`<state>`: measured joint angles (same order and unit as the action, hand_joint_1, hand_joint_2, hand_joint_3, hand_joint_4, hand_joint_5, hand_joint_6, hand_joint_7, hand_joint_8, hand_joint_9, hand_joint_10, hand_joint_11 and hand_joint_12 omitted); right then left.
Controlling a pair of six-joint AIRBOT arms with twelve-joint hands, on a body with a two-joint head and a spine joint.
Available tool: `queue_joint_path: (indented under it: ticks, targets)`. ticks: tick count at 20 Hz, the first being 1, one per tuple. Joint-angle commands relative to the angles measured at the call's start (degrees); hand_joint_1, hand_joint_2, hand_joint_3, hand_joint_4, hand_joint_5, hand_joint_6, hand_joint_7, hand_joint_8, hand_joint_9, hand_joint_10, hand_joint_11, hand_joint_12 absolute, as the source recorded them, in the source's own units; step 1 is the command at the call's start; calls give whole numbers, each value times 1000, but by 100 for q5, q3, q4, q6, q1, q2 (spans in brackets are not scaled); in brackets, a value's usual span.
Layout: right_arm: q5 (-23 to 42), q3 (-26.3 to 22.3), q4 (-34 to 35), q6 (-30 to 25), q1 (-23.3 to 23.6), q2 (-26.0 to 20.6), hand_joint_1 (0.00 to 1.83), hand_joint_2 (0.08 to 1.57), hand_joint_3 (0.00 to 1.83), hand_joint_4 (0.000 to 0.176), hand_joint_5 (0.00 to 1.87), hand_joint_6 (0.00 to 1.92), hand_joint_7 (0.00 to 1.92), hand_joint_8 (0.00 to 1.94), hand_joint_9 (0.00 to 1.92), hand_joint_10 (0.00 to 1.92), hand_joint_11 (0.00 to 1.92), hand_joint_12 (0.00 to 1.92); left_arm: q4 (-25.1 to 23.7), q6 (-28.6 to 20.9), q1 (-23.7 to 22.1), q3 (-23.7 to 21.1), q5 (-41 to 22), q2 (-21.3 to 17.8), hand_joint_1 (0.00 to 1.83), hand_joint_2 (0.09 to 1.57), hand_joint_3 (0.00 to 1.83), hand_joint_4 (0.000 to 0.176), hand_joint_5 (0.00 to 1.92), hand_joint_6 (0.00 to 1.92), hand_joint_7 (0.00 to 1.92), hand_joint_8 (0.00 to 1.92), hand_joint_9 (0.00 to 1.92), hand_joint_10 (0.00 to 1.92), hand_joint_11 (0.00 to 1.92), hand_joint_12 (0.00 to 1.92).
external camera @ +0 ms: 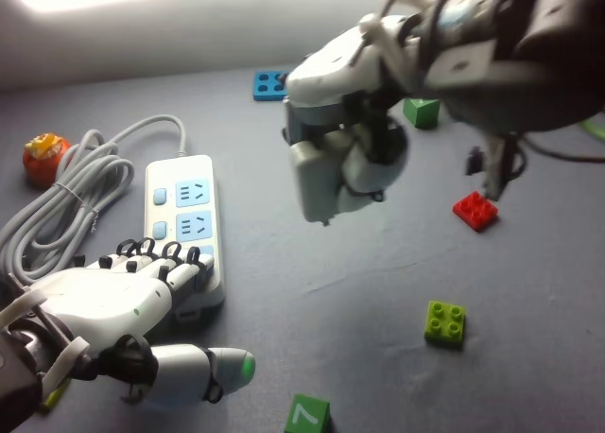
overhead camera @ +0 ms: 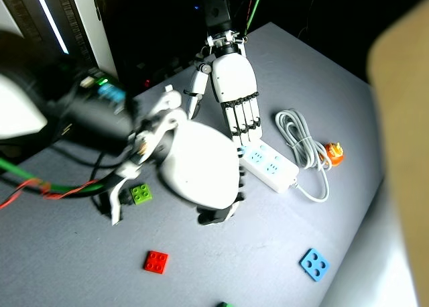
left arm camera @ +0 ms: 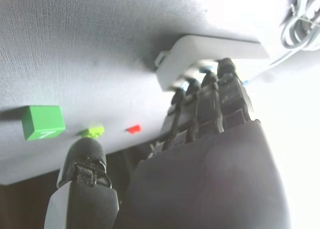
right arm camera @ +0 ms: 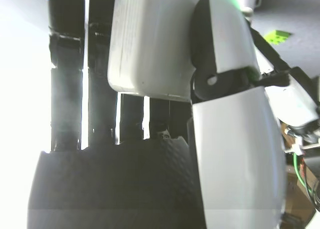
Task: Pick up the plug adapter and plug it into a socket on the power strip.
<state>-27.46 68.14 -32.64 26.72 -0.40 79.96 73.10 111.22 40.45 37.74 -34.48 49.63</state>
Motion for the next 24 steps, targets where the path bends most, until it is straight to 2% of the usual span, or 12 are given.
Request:
queue_joint_path:
  ticks: [1, 5, 8, 12, 14, 17, 24]
  targets:
    - [265, 52, -706, -326, 99, 28, 1245, 1071, 0, 0, 992, 940, 1183, 676, 1277, 5, 985, 668, -38, -11, -9, -25, 98, 52, 0, 1155, 1, 0, 0, 0, 33, 3, 42, 4, 24, 17]
    - [5, 572, -1501, -1473, 66, 674, 1245, 1071, 0, 0, 992, 957, 1190, 647, 1271, 1, 987, 653, -38, -12, -4, -25, 69, 55, 0, 1147, 0, 0, 1, 0, 28, 1, 37, 1, 13, 15]
    - [-42, 919, -2259, -2116, 36, 1092, 1244, 1069, 0, 0, 999, 950, 1187, 648, 1274, 4, 995, 651, -38, -40, 1, -23, 10, 78, 0, 1150, 0, 0, 1, 0, 12, 2, 18, 3, 12, 6]
    - [67, 1414, -2656, -2729, -12, 1641, 1249, 1060, 0, 0, 1014, 923, 1219, 592, 1287, 4, 1019, 635, -38, -43, 0, -12, 18, 94, 0, 1148, 0, 0, 0, 0, 12, 4, 15, 3, 10, 5]
    - [110, 1558, -2674, -2754, -25, 1792, 1243, 1076, 2, 0, 970, 980, 1182, 669, 1268, 7, 998, 636, -38, -27, 0, -9, 46, 94, 0, 1150, 0, 0, 0, 0, 23, 8, 27, 8, 20, 10]
    - [269, 1730, -3003, -3093, -63, 1974, 1247, 1067, 0, 0, 998, 950, 1203, 622, 1277, 8, 1008, 640, -38, -5, 2, 6, 116, 94, 0, 1148, 0, 0, 0, 0, 27, 7, 32, 8, 13, 7]
    - [434, 2413, -3007, -3168, -206, 2508, 1242, 1078, 0, 0, 975, 973, 1169, 695, 1262, 9, 986, 665, -38, 7, 15, 26, 145, 102, 0, 1147, 0, 0, 6, 2, 41, 8, 46, 9, 22, 13]
